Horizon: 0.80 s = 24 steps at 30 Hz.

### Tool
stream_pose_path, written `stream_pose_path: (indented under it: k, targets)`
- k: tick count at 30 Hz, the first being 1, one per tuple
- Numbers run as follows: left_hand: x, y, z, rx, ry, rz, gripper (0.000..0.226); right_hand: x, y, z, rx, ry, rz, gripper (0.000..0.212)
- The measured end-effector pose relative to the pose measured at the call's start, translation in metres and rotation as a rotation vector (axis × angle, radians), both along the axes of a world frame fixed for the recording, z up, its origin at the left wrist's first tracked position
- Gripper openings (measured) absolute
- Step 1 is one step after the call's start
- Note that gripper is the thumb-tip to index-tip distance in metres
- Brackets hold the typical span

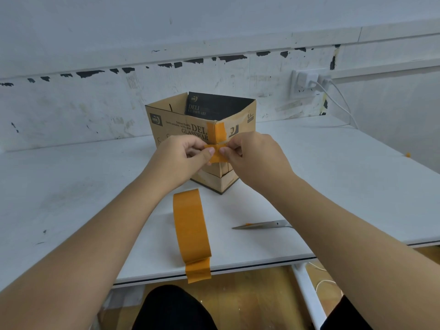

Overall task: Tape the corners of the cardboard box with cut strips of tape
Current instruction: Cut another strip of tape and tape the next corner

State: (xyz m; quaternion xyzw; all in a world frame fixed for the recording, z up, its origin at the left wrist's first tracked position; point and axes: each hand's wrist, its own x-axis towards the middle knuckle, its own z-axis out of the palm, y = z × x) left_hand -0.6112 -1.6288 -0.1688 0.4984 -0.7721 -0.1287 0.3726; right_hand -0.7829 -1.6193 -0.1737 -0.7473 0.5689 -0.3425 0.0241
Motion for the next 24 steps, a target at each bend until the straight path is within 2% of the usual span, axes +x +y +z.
stream_pose_path:
  k: [8, 13, 16, 20, 24]
  targets:
    - [-0.002, 0.001, 0.001, -0.101, -0.090, 0.098, 0.029, -0.003, -0.007, -0.001, -0.011, -0.006, -0.016, 0.026]
    - [0.000, -0.002, -0.001, -0.138, -0.106, 0.134, 0.026, -0.003, -0.008, -0.002, -0.043, -0.015, -0.016, 0.023]
    - [0.004, -0.006, -0.002, -0.240, -0.140, 0.166, 0.025, -0.004, -0.010, -0.003, -0.070, -0.010, -0.030, 0.023]
    - [0.007, -0.010, -0.001, -0.340, -0.178, 0.164, 0.053, -0.004, -0.011, -0.002, -0.125, -0.004, -0.041, 0.021]
    - [0.007, -0.013, -0.001, -0.269, -0.127, 0.115, 0.070, -0.003, -0.011, 0.000, 0.011, -0.112, 0.012, 0.018]
